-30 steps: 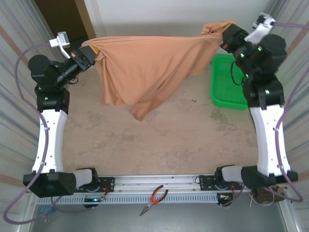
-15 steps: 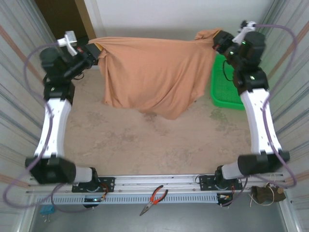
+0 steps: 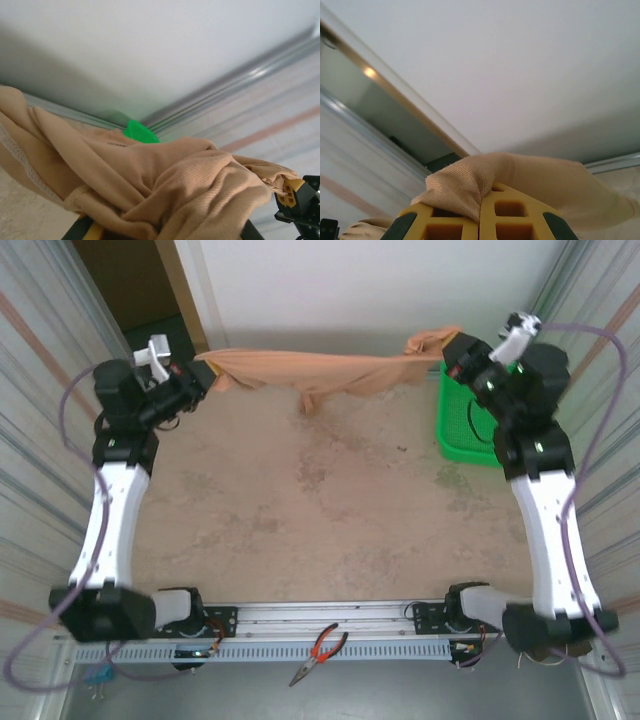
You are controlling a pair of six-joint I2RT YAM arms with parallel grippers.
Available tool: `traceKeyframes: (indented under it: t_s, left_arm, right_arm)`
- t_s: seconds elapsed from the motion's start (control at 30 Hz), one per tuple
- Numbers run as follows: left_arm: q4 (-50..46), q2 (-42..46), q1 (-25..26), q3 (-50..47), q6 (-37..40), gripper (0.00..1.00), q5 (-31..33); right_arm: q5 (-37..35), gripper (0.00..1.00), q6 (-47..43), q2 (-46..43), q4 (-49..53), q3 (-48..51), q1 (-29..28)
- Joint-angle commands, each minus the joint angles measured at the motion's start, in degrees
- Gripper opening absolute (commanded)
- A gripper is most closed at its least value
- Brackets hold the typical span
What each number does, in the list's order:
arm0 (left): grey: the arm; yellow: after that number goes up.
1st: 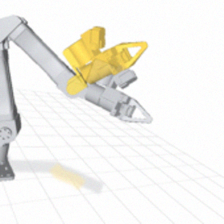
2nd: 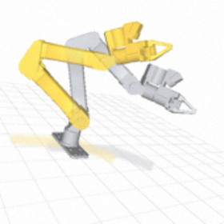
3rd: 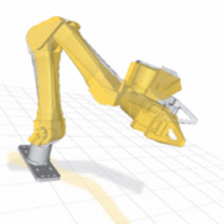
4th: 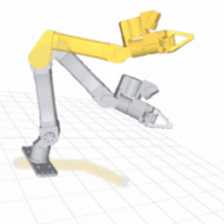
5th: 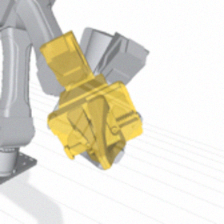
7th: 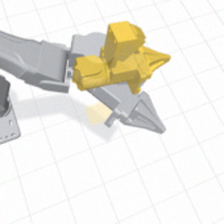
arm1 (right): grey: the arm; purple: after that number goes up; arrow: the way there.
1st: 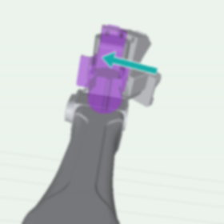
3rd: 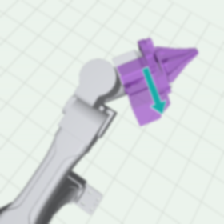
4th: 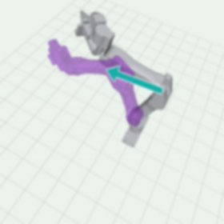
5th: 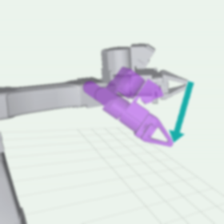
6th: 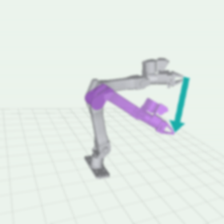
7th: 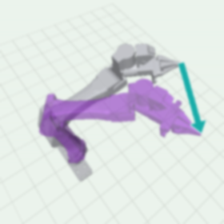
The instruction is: Fold the inside-out t-shirt
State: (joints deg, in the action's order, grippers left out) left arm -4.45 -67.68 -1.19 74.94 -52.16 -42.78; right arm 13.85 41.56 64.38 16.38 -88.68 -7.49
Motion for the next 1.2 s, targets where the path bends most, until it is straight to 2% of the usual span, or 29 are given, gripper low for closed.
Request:
traceKeyframes:
  t_s: [0.0,0.13,0.33,0.43,0.6,0.73,0.77,0.83,0.87,0.93,1.0,1.07,1.17]
  left_arm:
    - [-2.9,6.9,1.3,-5.7,3.2,0.06,1.8]
    - [-5.2,12.5,3.7,-7.5,2.4,0.1,2.9]
    - [-6.3,11.7,5.7,-8.8,1.6,0.14,6.4]
    - [-3.4,7.6,5.8,-11.6,2.5,0.15,6.7]
    - [1.7,-4.6,5.9,-15.3,6.0,0.15,7.7]
    - [7.3,-16.8,5.7,-14.3,9.2,0.23,9.4]
    - [8.1,-20.3,5.3,-12.5,10.2,0.3,10.3]
    - [9.4,-25.9,4.3,-8.3,10.9,0.45,10.8]
    - [10.4,-28.0,3.7,-6.4,10.8,0.51,10.6]
    - [10.1,-29.5,2.8,-3.6,11.3,0.56,11.1]
    - [6.4,-28.7,2.6,-1.7,13.8,0.6,12.0]
    - [1.6,-26.1,2.8,-1.9,16.1,0.61,12.9]
    - [-4.5,-19.4,3.8,-8.3,16.9,0.62,16.2]
  right_arm:
    - [-4.2,0.0,-0.6,-7.4,-0.9,3.6,-0.5]
    - [-5.6,0.0,-1.8,-12.6,1.5,2.1,-1.0]
    - [-4.9,0.0,-4.0,-8.2,2.5,-2.6,-1.0]
    - [-4.4,0.0,-4.7,-2.4,0.9,-1.2,-1.0]
    - [-4.5,0.0,-5.9,9.6,-5.6,2.8,-1.0]
    - [-5.1,0.0,-5.7,24.2,-9.9,-0.3,-1.3]
    - [-4.9,0.04,-6.3,29.0,-8.8,-3.8,-1.3]
    - [-3.2,0.47,-7.8,36.7,-4.0,-11.5,-1.4]
    - [-2.9,0.55,-8.8,39.7,-0.5,-15.5,-1.8]
    - [-3.6,0.63,-10.0,40.5,2.0,-17.6,-2.9]
    - [-4.6,0.65,-10.4,37.0,3.4,-14.5,-4.5]
    - [-4.9,0.66,-9.0,31.3,5.5,-8.6,-5.9]
    - [-5.8,0.66,-5.4,20.8,8.5,5.0,-9.3]
